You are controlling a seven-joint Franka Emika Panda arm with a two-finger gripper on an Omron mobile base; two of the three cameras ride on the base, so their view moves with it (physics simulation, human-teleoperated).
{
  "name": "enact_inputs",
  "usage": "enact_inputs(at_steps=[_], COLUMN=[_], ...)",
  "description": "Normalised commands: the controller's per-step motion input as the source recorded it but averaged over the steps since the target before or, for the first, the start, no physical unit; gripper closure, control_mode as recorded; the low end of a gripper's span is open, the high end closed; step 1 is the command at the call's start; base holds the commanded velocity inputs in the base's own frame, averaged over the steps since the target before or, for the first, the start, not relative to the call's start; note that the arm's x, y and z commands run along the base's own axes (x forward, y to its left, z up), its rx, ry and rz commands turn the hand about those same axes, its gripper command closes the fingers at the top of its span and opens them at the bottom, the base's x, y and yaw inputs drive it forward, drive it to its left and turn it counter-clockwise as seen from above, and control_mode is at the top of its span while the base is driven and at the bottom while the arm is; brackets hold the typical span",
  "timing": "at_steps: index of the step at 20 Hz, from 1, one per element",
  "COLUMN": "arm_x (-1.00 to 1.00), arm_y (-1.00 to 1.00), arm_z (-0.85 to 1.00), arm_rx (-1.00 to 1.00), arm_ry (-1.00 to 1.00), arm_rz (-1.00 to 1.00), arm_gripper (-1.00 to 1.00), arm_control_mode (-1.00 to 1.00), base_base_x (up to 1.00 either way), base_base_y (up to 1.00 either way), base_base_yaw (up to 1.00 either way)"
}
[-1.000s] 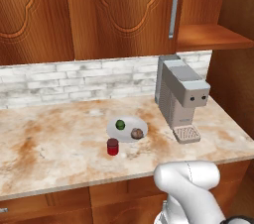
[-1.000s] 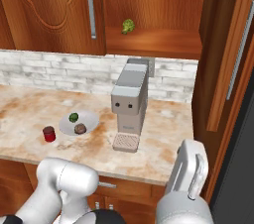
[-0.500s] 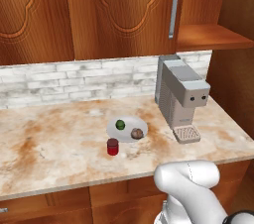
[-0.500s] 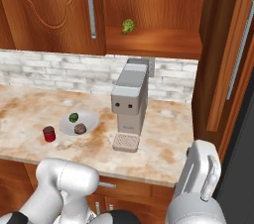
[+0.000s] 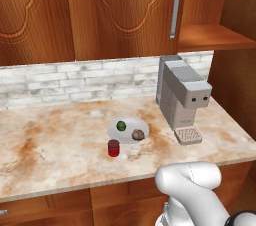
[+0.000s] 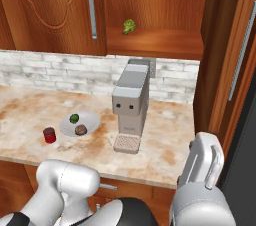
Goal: Pick the avocado and bread from the counter and place them on the plate. Then pick the jam from the cabinet and place it next to the plate. Lastly close the cabinet door.
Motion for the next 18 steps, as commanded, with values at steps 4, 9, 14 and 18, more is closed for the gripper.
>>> enact_inputs(at_steps=[4, 9, 14, 18], arm_x=[0.21, 0.16, 0.09, 0.13], arm_y=[-0.1, -0.32, -0.38, -0.18], arm_z=[0.0, 0.0, 0.0, 0.0], arm_rx=[0.0, 0.01, 0.03, 0.0], arm_ry=[0.0, 0.0, 0.0, 0.0], arm_rz=[0.0, 0.0, 0.0, 0.0], arm_gripper=[-1.0, -1.0, -1.0, -1.0], arm_control_mode=[-1.0, -1.0, -1.0, -1.0], base_base_x=[0.0, 0.0, 0.0, 0.0], base_base_y=[0.0, 0.0, 0.0, 0.0], base_base_yaw=[0.0, 0.0, 0.0, 0.0])
